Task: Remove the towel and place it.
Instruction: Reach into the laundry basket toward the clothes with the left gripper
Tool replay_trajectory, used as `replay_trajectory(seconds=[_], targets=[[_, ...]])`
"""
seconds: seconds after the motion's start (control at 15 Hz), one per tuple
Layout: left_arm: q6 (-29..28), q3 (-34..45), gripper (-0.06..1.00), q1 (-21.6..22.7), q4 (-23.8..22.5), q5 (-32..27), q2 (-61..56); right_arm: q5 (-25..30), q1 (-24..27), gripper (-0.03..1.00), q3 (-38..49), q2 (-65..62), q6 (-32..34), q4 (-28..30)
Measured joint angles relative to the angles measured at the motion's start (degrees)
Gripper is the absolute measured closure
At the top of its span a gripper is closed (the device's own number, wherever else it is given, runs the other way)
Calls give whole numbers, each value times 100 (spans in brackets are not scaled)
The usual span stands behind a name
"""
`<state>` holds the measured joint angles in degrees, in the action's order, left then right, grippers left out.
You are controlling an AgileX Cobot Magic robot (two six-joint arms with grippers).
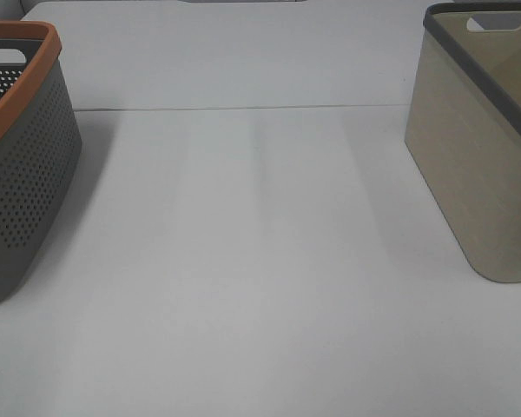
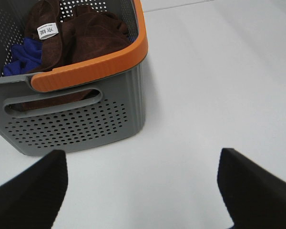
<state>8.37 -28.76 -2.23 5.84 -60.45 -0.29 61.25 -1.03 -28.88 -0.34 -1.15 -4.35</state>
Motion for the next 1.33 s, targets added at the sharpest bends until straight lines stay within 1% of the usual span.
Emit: replay_trajectory(seconds=[1.33], targets=[[0, 0, 13, 0, 0, 0, 0, 0, 0, 28, 0, 0, 0, 0]])
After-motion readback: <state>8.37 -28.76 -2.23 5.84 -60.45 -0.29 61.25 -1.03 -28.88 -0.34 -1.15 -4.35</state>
